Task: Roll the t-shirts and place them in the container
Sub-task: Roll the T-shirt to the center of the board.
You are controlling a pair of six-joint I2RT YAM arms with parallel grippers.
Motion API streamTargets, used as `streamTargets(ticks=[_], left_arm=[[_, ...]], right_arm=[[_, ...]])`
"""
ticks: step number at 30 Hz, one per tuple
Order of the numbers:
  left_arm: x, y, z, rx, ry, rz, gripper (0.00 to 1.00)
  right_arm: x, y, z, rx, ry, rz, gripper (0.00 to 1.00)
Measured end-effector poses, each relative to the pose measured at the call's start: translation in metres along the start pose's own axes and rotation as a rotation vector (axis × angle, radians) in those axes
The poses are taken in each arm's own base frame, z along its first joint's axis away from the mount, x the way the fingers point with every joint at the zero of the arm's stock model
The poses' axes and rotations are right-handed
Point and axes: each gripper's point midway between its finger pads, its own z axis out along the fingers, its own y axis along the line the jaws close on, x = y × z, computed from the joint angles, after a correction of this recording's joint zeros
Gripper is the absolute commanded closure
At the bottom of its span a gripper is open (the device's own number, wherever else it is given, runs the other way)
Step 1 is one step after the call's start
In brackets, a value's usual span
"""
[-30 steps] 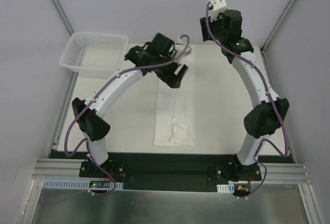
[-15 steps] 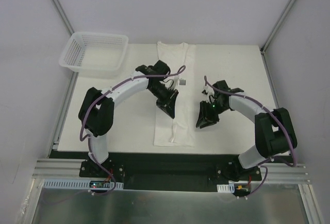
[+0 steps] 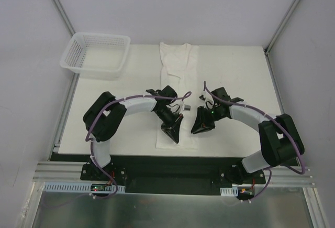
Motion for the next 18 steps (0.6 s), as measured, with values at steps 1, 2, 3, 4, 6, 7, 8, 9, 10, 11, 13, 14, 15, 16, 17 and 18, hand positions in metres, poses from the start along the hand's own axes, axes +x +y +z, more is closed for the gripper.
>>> streamTargets(ticks=[1,2,3,4,6,7,8,9,10,11,13,14,15,16,17,18], left_arm=[[-0.003,0.004,0.003,0.000,0.000,-0.007,0.95],[-0.005,0.009,0.006,-0.003,0.002,-0.017,0.94],[-0.007,0.014,0.010,-0.009,0.005,-0.031,0.93],[-0.008,0.020,0.014,-0.016,0.010,-0.046,0.93],[-0.008,0.030,0.020,-0.028,0.023,-0.082,0.93],[-0.008,0.035,0.022,-0.038,0.027,-0.102,0.93],[-0.009,0.041,0.023,-0.049,0.026,-0.124,0.92],[-0.009,0.045,0.024,-0.057,0.026,-0.141,0.92],[-0.009,0.047,0.024,-0.061,0.024,-0.155,0.92],[-0.009,0.051,0.022,-0.067,0.018,-0.168,0.89],[-0.009,0.057,0.019,-0.070,0.004,-0.196,0.86],[-0.008,0.062,0.017,-0.073,-0.003,-0.222,0.78],[-0.005,0.067,0.014,-0.072,-0.007,-0.254,0.73],[-0.003,0.069,0.011,-0.065,-0.009,-0.287,0.68],[0.000,0.069,0.008,-0.056,-0.012,-0.313,0.63],[0.002,0.069,0.005,-0.050,-0.016,-0.323,0.57]], right_arm=[[0.003,-0.003,0.002,0.002,0.003,0.013,0.76],[0.006,-0.006,0.004,0.006,0.008,0.026,0.76],[0.009,-0.008,0.005,0.008,0.013,0.037,0.76],[0.012,-0.011,0.007,0.011,0.018,0.049,0.77],[0.015,-0.014,0.009,0.016,0.020,0.064,0.77],[0.015,-0.016,0.010,0.020,0.017,0.069,0.77],[0.015,-0.017,0.011,0.021,0.014,0.070,0.77],[0.014,-0.018,0.012,0.024,0.009,0.073,0.77],[0.014,-0.019,0.012,0.025,0.004,0.075,0.77],[0.014,-0.019,0.013,0.026,0.002,0.076,0.77],[0.015,-0.021,0.015,0.032,0.001,0.079,0.77],[0.017,-0.024,0.016,0.041,0.000,0.080,0.77],[0.018,-0.026,0.017,0.050,0.001,0.082,0.77],[0.020,-0.029,0.018,0.062,0.002,0.085,0.77],[0.021,-0.032,0.018,0.074,0.002,0.088,0.77],[0.022,-0.034,0.019,0.086,0.002,0.090,0.77]])
